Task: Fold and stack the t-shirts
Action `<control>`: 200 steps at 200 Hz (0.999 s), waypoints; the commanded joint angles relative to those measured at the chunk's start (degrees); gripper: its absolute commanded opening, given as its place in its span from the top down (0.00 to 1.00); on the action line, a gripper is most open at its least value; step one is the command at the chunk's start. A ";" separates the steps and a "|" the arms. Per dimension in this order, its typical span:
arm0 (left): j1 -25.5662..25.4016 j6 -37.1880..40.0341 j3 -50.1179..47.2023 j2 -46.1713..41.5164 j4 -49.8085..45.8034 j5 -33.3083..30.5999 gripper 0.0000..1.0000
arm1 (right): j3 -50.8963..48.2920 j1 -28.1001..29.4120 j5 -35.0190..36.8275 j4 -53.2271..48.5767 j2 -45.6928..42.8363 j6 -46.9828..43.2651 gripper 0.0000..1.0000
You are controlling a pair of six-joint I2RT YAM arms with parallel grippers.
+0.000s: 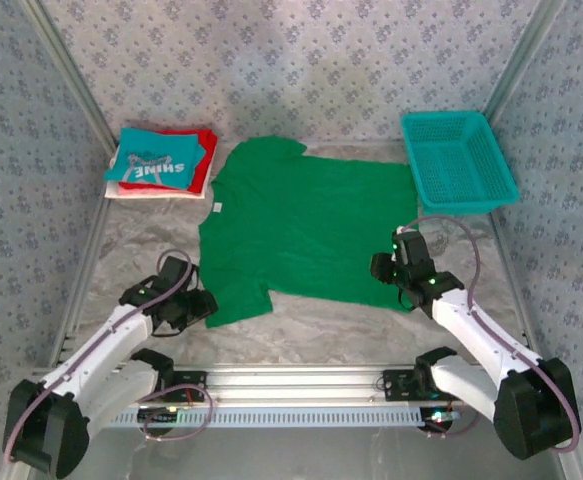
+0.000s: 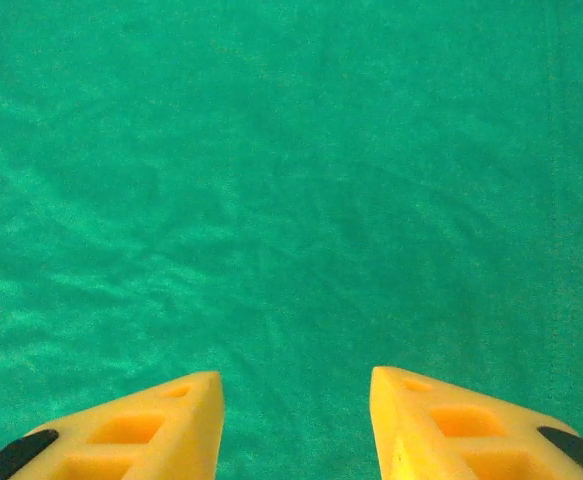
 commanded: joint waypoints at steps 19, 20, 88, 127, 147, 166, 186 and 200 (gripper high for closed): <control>-1.71 -0.76 0.73 3.97 1.28 1.24 0.52 | 0.24 0.76 3.57 0.22 -0.82 -0.76 0.55; -1.89 -0.81 0.71 4.08 1.28 1.25 0.52 | 0.24 0.76 3.61 0.18 -0.83 -0.73 0.55; -6.24 -2.44 -0.39 9.76 5.73 -0.14 0.57 | -0.15 0.84 4.52 1.25 0.22 -0.46 0.55; -6.64 -1.20 -0.17 12.19 5.95 -1.43 0.65 | -0.73 0.93 5.20 0.37 -1.48 0.07 0.55; -6.64 -0.82 0.00 12.19 6.25 -1.81 0.73 | -0.49 0.94 5.92 -1.37 -2.28 0.73 0.55; -6.62 -0.50 0.37 11.58 5.60 -3.02 0.90 | 0.93 0.73 6.01 -6.27 -2.93 2.77 0.54; -6.50 -0.04 0.98 9.72 4.56 -3.87 0.92 | 2.69 -0.54 4.80 -12.01 -4.16 4.25 0.52; -6.54 0.19 2.30 8.55 2.90 -4.44 0.94 | 4.28 -2.44 3.66 -17.03 -5.02 5.91 0.49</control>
